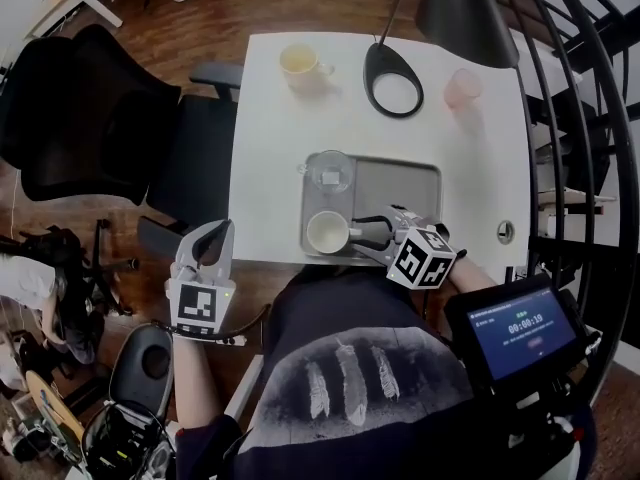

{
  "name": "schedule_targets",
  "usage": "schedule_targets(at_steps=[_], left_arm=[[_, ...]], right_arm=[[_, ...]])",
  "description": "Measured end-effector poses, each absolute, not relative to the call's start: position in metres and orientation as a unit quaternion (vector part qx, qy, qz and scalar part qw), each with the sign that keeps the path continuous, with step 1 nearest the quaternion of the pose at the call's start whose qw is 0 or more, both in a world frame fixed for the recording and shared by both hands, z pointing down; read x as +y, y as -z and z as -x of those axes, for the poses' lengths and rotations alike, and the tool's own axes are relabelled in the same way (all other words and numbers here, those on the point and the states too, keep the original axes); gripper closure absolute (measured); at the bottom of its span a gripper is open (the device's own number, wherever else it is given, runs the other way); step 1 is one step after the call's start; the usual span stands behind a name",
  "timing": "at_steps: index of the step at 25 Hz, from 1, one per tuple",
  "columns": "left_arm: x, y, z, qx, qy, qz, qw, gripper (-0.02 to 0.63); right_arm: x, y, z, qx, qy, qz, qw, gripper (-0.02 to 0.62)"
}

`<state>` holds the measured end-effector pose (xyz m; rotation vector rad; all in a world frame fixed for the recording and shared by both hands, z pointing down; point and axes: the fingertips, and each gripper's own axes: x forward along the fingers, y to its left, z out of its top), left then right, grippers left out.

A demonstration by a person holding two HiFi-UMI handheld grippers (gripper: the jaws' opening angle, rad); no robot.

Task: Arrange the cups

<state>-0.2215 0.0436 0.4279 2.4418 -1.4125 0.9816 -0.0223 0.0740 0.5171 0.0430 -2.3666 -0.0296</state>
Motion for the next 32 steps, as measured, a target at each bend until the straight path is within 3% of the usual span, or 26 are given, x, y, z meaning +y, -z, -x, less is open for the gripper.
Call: schedule_targets(at_steps=[5,8,15,18,19,32], left_arm=[[0.038,-0.423,0.228,-0.484,-0.307,-0.815,0.083,0.591],[0.033,-0.416,0.227,-0.494,-0.263,-0.821,0.114,0.589],[0.014,-0.402,0.219,-0.487,-0.222,-0.834,0.135,0.59],[0.009,-0.399,0.209,-0.477,-0.214,-0.843,0.128,0.589],[0.008,-0.398,0.205,-0.475,-0.211,-0.845,0.126,0.59],[-0.004,-0.394,0.18,-0.454,-0.218,-0.855,0.12,0.591]], right_arm=[[0.052,-0.49,0.0,-0.931,-0.012,-0.045,0.362,0.445],[0.023,-0.472,-0.029,-0.936,-0.076,-0.091,0.333,0.413],[-0.041,-0.372,-0.082,-0.954,-0.186,-0.196,0.128,0.42],[-0.039,-0.335,-0.09,-0.959,-0.206,-0.187,0.047,0.577],[-0.037,-0.327,-0.091,-0.96,-0.209,-0.181,0.03,0.591],[-0.028,-0.339,-0.1,-0.958,-0.226,-0.177,0.032,0.591]])
